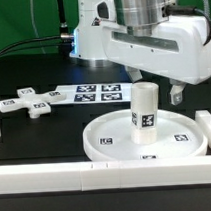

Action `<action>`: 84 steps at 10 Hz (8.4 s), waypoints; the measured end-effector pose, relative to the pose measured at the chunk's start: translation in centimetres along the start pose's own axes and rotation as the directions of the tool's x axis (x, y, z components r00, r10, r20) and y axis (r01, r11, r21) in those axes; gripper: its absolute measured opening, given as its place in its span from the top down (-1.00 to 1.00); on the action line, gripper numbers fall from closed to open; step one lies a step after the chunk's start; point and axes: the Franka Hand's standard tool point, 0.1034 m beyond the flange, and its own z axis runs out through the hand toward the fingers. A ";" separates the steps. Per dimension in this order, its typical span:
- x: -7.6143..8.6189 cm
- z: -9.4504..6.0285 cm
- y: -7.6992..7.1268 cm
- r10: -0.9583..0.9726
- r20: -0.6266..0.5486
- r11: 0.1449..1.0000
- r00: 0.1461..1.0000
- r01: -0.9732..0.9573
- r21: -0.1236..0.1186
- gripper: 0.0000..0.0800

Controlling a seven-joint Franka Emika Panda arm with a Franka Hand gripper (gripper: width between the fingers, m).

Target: Assemble round table

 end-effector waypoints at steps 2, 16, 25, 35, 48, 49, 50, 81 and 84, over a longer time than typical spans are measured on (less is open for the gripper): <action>-0.6 -0.8 0.4 -0.201 0.015 0.979 0.979 0.201 -0.010 -0.62; 0.2 -0.7 4.2 -0.926 0.041 0.375 0.376 0.927 -0.030 -0.62; 4.5 -2.5 11.2 -0.976 0.055 0.212 0.212 0.977 -0.011 -0.62; 5.9 -2.0 16.0 -0.979 0.049 -0.204 -0.200 0.974 -0.102 -0.62; 10.4 -2.1 20.0 -0.928 0.085 -0.372 -0.363 0.916 -0.149 -0.62; 10.5 -2.0 20.1 -0.925 0.087 -0.380 -0.370 0.913 -0.150 -0.62; 11.2 -1.7 20.5 -0.890 0.101 -0.457 -0.445 0.873 -0.170 -0.62; 9.8 2.9 24.1 -0.809 0.160 -0.579 -0.566 0.814 -0.050 -0.10; 9.9 2.9 24.0 -0.809 0.160 -0.579 -0.565 0.814 -0.051 -0.11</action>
Offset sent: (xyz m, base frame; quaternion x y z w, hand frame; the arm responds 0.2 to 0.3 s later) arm -0.0454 -0.0011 0.0182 0.0056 -0.0625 -0.1850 0.9807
